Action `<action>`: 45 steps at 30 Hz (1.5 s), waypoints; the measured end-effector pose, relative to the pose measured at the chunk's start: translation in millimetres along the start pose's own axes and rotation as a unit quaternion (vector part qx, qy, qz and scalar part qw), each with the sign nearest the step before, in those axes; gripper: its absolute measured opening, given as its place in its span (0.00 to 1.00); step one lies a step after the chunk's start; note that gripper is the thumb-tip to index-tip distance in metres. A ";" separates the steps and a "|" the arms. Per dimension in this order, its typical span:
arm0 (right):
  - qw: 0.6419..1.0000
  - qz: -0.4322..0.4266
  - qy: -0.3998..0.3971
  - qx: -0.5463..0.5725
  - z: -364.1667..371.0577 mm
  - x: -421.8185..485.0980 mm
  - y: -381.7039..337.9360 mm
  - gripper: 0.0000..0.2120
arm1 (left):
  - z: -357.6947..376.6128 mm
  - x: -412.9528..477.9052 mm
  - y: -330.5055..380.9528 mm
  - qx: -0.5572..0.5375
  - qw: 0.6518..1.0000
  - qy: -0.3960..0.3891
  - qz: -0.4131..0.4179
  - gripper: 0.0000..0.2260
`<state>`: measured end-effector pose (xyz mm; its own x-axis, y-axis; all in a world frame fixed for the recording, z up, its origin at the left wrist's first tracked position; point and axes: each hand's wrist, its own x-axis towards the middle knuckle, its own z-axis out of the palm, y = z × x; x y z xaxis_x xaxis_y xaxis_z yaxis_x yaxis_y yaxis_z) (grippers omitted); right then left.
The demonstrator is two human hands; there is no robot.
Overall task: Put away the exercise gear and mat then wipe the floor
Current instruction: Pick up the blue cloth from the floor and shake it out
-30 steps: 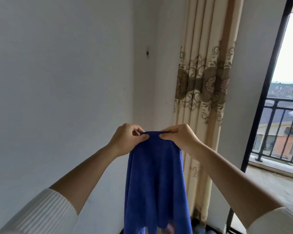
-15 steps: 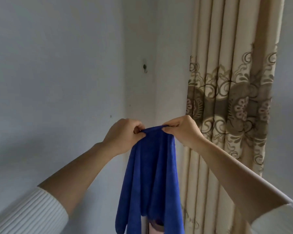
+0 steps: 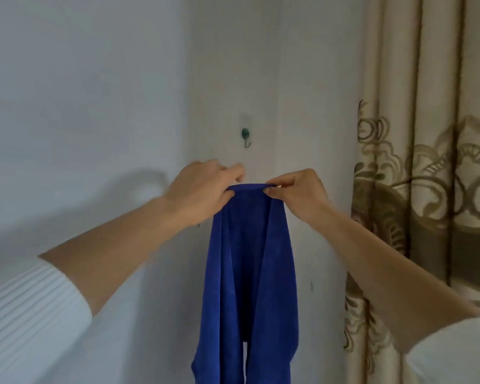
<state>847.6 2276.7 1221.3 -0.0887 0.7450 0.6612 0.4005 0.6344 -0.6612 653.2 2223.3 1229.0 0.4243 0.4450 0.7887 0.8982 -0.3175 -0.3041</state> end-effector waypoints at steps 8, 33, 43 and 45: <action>0.991 -0.107 0.083 0.004 24.4 119.5 38.0 0.08 | 49.7 88.9 -45.4 0.182 0.975 0.057 0.118 0.04; 0.957 -0.270 0.106 -0.001 76.2 194.8 91.8 0.09 | 120.3 117.8 -76.0 0.264 0.963 0.036 0.040 0.14; 0.975 -0.184 0.118 -0.023 65.3 149.8 93.3 0.17 | 100.2 34.3 -57.1 0.248 0.966 -0.055 0.052 0.20; 0.976 -0.177 0.124 -0.024 66.3 127.3 85.4 0.16 | 82.8 12.1 -54.0 0.236 0.969 -0.071 0.022 0.21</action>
<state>810.0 2439.4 1225.5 -0.0079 0.4036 0.9149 0.4275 0.8285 -0.3618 619.3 2315.2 1210.8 0.4453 0.5609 0.6979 0.8170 0.0643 -0.5730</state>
